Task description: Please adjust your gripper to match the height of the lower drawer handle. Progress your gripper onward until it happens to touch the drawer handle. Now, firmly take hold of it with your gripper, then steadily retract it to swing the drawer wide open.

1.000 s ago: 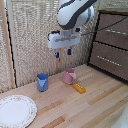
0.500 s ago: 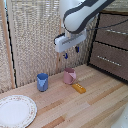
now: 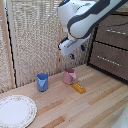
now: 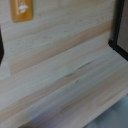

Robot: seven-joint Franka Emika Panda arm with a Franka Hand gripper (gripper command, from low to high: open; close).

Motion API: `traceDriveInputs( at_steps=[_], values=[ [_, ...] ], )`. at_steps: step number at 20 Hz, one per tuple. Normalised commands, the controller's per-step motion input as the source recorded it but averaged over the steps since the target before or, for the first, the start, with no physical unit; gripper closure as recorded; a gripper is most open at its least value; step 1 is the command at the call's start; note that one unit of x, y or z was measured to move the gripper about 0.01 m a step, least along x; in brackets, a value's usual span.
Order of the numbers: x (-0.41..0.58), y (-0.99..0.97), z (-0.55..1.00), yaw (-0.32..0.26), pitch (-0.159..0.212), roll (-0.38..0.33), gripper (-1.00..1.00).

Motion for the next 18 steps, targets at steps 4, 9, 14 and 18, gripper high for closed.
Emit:
traceDriveInputs(
  at_steps=[4,9,14,18],
  values=[
    [-0.019,-0.23,-0.05,0.136,-0.073,-0.375,-1.00],
    [0.000,-0.27,-0.03,0.132,-0.089,-0.367,-1.00],
    [-0.002,-0.34,0.00,0.118,-0.089,-0.356,-1.00],
    [0.000,-0.42,-0.12,0.122,-0.044,-0.314,-1.00]
  ],
)
